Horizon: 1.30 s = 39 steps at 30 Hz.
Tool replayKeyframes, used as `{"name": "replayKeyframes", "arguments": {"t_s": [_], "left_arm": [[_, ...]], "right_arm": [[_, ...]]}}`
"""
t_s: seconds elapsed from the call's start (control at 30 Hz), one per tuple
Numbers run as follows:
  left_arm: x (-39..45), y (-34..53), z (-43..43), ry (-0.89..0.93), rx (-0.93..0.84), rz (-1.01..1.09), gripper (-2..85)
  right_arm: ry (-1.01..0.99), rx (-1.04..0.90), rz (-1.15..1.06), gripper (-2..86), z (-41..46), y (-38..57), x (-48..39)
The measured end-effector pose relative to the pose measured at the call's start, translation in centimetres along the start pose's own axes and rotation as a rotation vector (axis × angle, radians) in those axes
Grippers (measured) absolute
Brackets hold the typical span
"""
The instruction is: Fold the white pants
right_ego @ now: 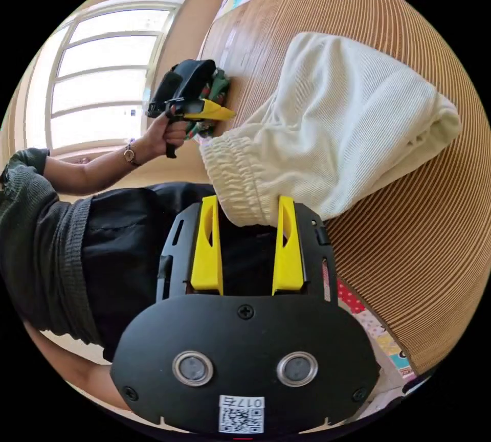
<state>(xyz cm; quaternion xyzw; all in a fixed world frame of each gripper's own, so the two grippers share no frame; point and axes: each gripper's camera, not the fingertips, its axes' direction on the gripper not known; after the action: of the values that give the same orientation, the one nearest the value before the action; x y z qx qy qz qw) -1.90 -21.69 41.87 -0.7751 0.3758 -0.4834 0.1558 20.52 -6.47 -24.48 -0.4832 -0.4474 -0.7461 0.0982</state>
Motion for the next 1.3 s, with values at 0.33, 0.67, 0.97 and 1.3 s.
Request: {"name": "replayKeyframes", "arguments": {"t_s": [0.33, 0.67, 0.97, 1.3], "left_arm": [[-0.4, 2.6, 5.2, -0.166, -0.043, -0.081, 18.0], [1.2, 0.9, 8.1, -0.312, -0.206, -0.026, 6.7], [9.0, 5.8, 0.3, -0.309, -0.081, 0.354, 5.3], [-0.9, 4.8, -0.5, -0.268, -0.009, 0.188, 20.1]], "right_arm": [[-0.214, 0.513, 0.373, 16.1, -1.0, 5.6, 8.9], [-0.202, 0.365, 0.560, 10.6, 3.4, 0.8, 12.3], [-0.298, 0.531, 0.431, 8.3, 5.0, 2.5, 12.9], [-0.316, 0.736, 0.537, 20.0, 3.0, 8.1, 22.4]]}}
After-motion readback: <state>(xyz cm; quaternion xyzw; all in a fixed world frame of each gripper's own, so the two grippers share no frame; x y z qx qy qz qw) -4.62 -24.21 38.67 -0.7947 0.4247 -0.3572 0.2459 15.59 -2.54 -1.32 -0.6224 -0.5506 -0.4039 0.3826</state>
